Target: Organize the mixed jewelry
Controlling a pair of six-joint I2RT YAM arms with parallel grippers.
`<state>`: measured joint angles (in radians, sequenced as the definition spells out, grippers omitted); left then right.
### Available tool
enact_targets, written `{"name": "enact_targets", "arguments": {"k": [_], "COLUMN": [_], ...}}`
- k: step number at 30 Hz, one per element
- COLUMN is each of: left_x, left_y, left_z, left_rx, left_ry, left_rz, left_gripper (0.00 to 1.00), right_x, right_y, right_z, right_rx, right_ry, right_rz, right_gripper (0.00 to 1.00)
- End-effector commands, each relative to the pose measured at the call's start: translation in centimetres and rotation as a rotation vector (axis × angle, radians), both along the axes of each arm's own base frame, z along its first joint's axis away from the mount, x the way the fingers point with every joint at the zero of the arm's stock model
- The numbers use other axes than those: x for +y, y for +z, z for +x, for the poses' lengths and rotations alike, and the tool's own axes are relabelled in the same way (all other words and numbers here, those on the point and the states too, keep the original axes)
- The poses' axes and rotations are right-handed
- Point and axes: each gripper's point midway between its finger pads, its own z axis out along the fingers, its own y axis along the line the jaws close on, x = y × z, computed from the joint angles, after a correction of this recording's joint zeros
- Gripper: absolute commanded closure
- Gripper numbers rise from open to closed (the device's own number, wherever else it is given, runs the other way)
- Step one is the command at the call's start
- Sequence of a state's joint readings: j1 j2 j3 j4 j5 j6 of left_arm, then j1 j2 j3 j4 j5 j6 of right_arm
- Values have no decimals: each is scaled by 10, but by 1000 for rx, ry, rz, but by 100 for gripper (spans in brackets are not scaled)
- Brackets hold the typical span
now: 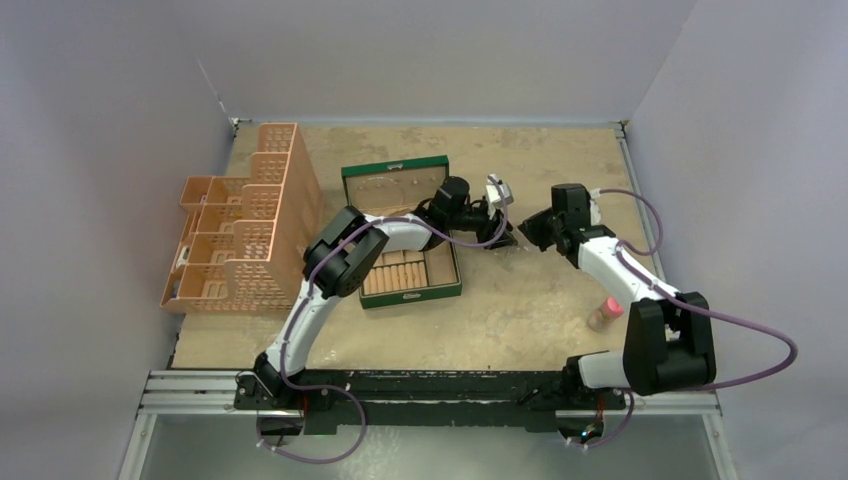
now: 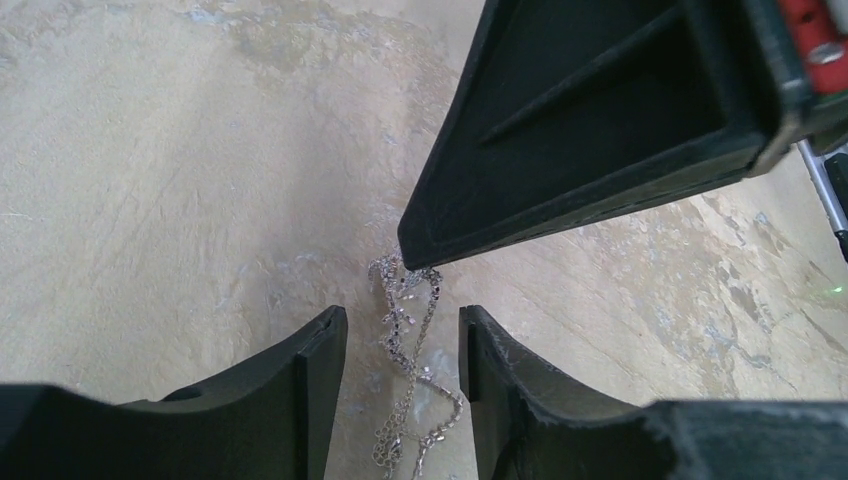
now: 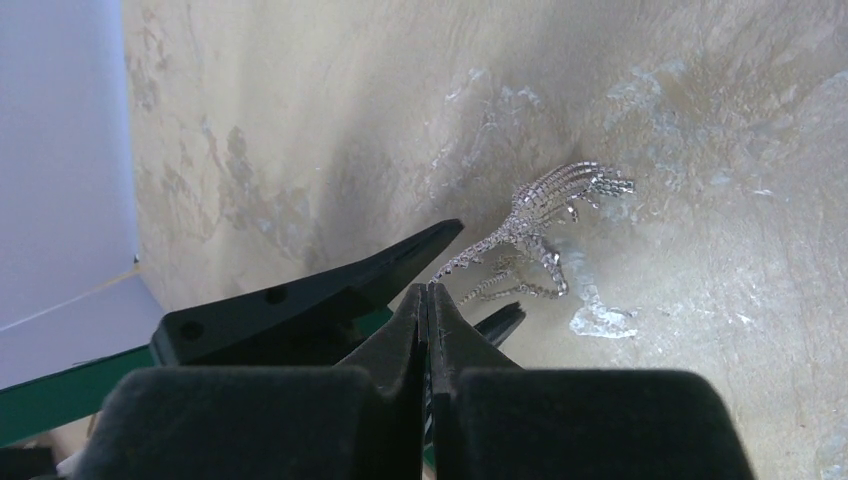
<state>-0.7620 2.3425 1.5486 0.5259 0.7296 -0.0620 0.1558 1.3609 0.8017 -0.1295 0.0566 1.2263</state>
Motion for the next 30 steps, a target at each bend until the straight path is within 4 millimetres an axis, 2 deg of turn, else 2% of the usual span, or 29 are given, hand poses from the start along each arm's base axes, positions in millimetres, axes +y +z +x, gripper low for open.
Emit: {"name": "enact_targets", "arguments": {"k": [1,9,15,23,30], "left_x": [-17,-15,-11,0,14], "left_y": [22,11,29,83,117], "left_z": [3,9,12,-5,-23], "left_rx": [-57,-64,-101,-87,122], "left_ry": [-42,3,23,-17,-66], "left_rz": [-65,-43,-54,-37,27], "left_gripper": [58,82,100,100,100], "right_x": [1,-1,-7,-11,-5], "right_y": [24,23,22,28,59], "right_z": [8,7,7,12,18], "right_rx": [-71,-69,-68,-96,-197], "right_ry": [-8,-14,-36,-23,74], "right_rz": [40,44,26,-10,-46], "right_gripper": [100,100,100,100,100]}}
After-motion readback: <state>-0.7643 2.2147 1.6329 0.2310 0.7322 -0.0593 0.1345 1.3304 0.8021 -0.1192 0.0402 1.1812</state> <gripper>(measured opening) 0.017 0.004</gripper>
